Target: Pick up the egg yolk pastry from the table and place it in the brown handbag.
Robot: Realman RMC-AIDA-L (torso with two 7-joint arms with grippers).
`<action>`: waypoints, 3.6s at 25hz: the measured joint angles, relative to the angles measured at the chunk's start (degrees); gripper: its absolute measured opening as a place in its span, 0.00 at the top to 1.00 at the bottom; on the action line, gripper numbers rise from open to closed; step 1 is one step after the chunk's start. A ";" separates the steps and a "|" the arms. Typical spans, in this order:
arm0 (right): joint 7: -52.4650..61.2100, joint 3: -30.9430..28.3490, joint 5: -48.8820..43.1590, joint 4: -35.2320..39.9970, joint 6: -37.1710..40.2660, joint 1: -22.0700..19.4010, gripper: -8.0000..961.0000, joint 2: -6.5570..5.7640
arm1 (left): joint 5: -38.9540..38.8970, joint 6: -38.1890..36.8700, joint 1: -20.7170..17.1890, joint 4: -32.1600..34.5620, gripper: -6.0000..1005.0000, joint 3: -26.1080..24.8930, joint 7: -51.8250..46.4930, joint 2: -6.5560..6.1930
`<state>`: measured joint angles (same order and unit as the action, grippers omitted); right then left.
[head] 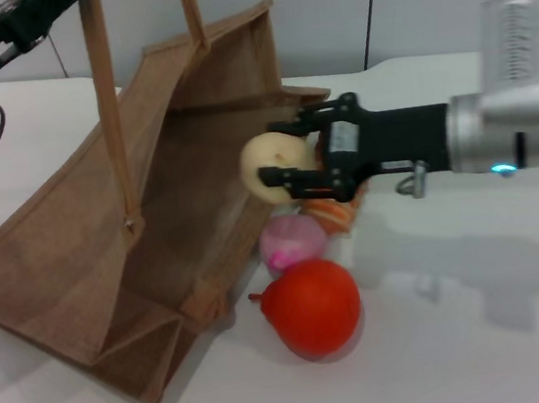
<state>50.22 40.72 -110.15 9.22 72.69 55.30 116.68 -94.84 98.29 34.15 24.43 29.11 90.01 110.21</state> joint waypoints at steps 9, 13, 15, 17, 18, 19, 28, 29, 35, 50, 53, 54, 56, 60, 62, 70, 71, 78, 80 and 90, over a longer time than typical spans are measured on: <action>-7.27 -2.34 0.03 -8.55 -11.93 8.87 0.44 0.50 | -3.15 6.95 0.89 0.00 0.87 -0.19 -2.41 0.09; -9.38 -4.67 0.04 -10.26 -15.01 10.69 0.44 0.62 | -5.26 9.74 0.47 0.00 0.87 -0.20 -3.63 -0.30; -12.34 -6.66 0.04 -12.25 -16.17 11.62 0.45 0.64 | -5.87 11.12 0.29 0.00 0.87 -0.35 -4.31 -0.45; -17.01 -9.69 0.02 -14.58 -17.36 12.30 0.46 0.65 | -6.08 12.55 0.43 0.06 0.87 -0.41 -4.84 -0.50; -19.03 -11.01 -0.03 -15.57 -17.88 12.43 0.46 0.65 | -6.13 13.06 0.51 0.07 0.87 -0.40 -5.02 -0.52; -22.21 -12.64 -0.10 -16.77 -18.46 12.51 0.46 0.65 | -6.16 13.54 0.67 0.09 0.87 -0.38 -5.22 -0.54; -36.20 -20.58 -0.18 -20.62 -19.49 9.37 0.39 0.47 | -6.49 14.14 -0.27 0.09 0.87 -1.70 -5.39 -0.80; -36.32 -20.87 -0.14 -20.62 -19.60 9.16 0.37 0.41 | -6.52 14.18 -0.59 0.07 0.88 -2.09 -5.39 -0.84; -36.41 -23.21 -0.11 -20.65 -17.93 6.86 0.15 0.20 | -6.57 13.81 -1.72 -0.96 0.88 -3.90 -5.07 -1.49; -35.92 -27.85 0.03 -10.16 13.77 -12.14 0.07 -0.58 | -6.35 -3.00 -3.24 -8.04 0.88 -6.81 4.05 -2.30; -35.92 -32.92 0.06 -8.56 16.51 -15.52 0.07 -0.59 | -5.78 -8.73 -3.15 -8.06 0.87 -6.16 7.05 -1.53; -35.97 -34.77 0.06 -8.36 17.16 -16.52 0.07 -0.58 | -5.49 -10.43 -3.04 -8.06 0.84 -5.99 8.50 -1.23; -36.17 -37.15 0.08 -8.18 17.90 -17.52 0.07 -0.58 | -4.68 -13.81 -2.69 -8.08 0.78 -5.86 12.21 -0.31; -36.27 -39.08 0.10 -8.11 17.93 -18.02 0.07 -0.58 | -2.35 -18.21 -1.76 -8.09 0.66 -5.84 21.03 1.64; -36.28 -39.38 0.11 -8.10 17.61 -18.06 0.07 -0.58 | -1.57 -20.21 -1.14 -8.09 0.62 -6.07 26.11 3.05; -36.51 -51.12 0.22 -8.85 10.10 -19.37 0.07 -0.28 | -9.44 -25.77 -0.76 -14.21 0.45 -11.68 44.79 6.23; -36.52 -52.57 0.20 -9.04 8.78 -19.49 0.07 -0.26 | -11.49 -26.35 -0.71 -16.14 0.42 -12.43 47.94 6.22; -36.52 -64.99 0.22 -10.32 1.45 -21.04 0.07 -0.08 | -24.15 -26.10 -0.65 -24.42 0.34 -13.36 63.12 6.43; -36.52 -66.65 0.21 -10.34 1.11 -21.53 0.07 -0.08 | -26.34 -25.40 -0.74 -25.67 0.34 -13.38 64.30 6.47; -36.09 -75.29 0.20 -11.05 1.35 -24.12 0.07 0.03 | -29.87 -22.98 -2.24 -27.31 0.36 -13.45 63.22 6.16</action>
<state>14.13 -34.58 -109.95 -1.83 74.04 31.19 116.72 -124.70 75.31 31.91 -2.88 15.66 153.23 116.38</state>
